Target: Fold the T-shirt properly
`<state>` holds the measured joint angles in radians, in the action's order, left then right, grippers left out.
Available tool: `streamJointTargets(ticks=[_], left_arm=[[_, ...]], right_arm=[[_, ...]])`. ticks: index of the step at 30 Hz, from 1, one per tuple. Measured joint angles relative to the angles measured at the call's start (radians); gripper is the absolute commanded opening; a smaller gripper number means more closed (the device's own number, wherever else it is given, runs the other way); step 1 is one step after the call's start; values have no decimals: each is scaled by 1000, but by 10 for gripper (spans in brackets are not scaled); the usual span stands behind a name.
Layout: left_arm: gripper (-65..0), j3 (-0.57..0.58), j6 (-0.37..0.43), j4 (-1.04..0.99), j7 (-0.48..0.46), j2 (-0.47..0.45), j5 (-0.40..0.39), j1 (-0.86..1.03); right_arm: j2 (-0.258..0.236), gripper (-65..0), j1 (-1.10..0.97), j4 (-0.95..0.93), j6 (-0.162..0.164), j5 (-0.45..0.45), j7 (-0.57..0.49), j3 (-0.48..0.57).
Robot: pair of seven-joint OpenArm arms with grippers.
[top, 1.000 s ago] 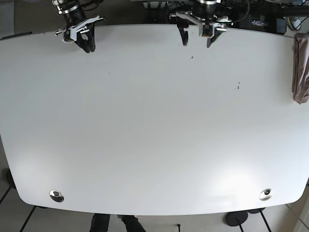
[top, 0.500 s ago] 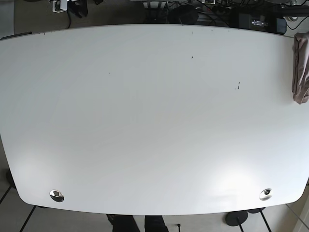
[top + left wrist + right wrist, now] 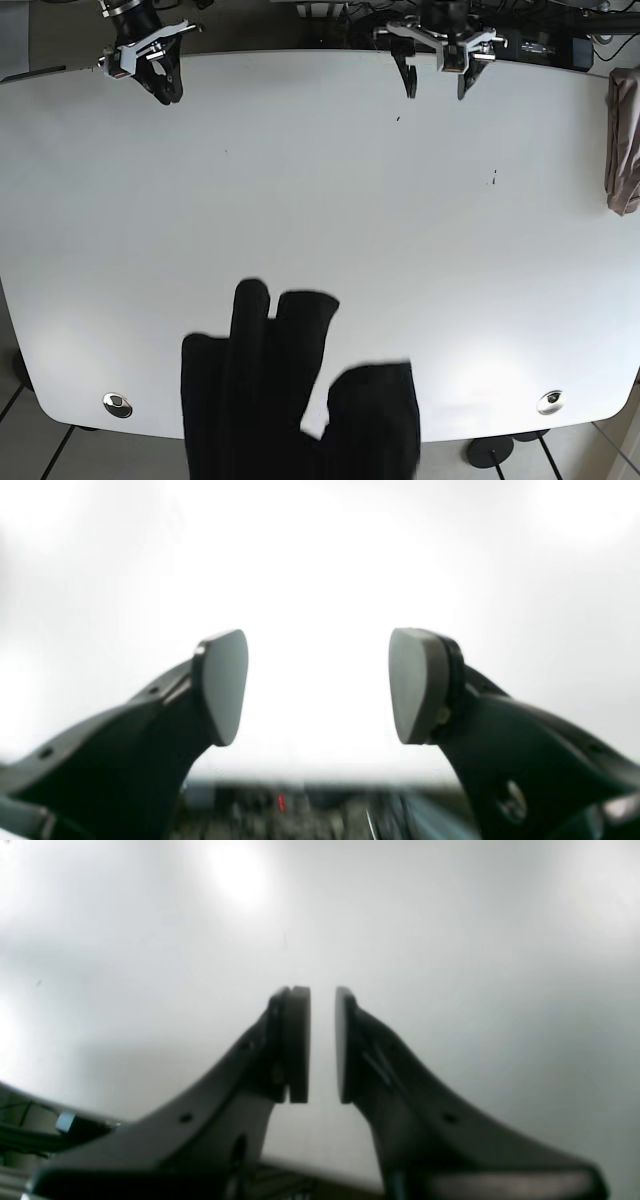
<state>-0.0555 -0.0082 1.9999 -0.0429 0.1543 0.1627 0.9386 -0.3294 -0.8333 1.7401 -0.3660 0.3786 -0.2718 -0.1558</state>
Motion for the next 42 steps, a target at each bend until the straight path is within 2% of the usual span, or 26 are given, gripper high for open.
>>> streamJointTargets(ticks=[3,6,9,11,12,14,17,19,21,26,29,31,32,35,37,38,39,40,42], left_arm=[[-242,-2,-4,0,42,1,0,-78],[-240,-2,-4,-5,60,0,0,-137],[-239,-2,-7,-36,71,0,0,-182],[-181,-2,-7,-43,72,1,0,-203],[-151,-2,-7,-50,68,0,0,-211],[-135,2,-13,-63,71,-32,0,-220],[-136,-2,-10,-63,72,-107,1,-221],[-137,-17,-9,-63,72,-129,0,-221],[-137,-57,-18,-64,72,-133,-3,-228],[-137,-166,-7,-64,72,-142,-153,-238],[-137,-177,-8,-82,73,-141,-183,-238],[-137,-177,-10,-95,72,-141,-184,-238],[-137,-177,-10,-101,72,-141,-184,-238],[-137,-177,-11,-116,72,-136,-187,-238],[-137,-177,-10,-122,72,-135,-187,-238],[-137,-177,-10,-122,72,-136,-187,-238],[-137,-177,-10,-122,72,-138,-187,-238],[-137,-177,-10,-122,72,-138,-187,-238],[-137,-177,-10,-122,72,-138,-187,-238]], right_arm=[[5,-566,56,0,0,0,6,3],[35,-563,117,0,1,-7,8,3],[45,-561,187,0,0,-8,122,6],[42,-553,248,0,1,-6,188,14],[39,-522,274,0,5,-4,209,37],[38,-338,334,1,-2,-4,273,117],[36,-154,419,0,0,-8,344,193],[36,-119,488,0,-2,-8,392,229],[36,-119,568,-2,1,-8,455,263],[39,-119,814,-5,-1,-8,620,399],[38,-119,968,-70,-4,-9,702,488],[39,-119,1058,-156,-4,-8,694,538],[42,-119,1131,-257,-18,-5,694,568],[75,-119,1247,-482,-1,-12,694,577],[92,-124,1310,-630,-43,-11,675,577],[94,-173,1331,-710,-90,-11,611,576],[94,-274,1331,-763,-116,-10,557,576],[94,-366,1328,-795,-130,-8,538,576],[88,-537,1302,-821,-132,0,518,576]])
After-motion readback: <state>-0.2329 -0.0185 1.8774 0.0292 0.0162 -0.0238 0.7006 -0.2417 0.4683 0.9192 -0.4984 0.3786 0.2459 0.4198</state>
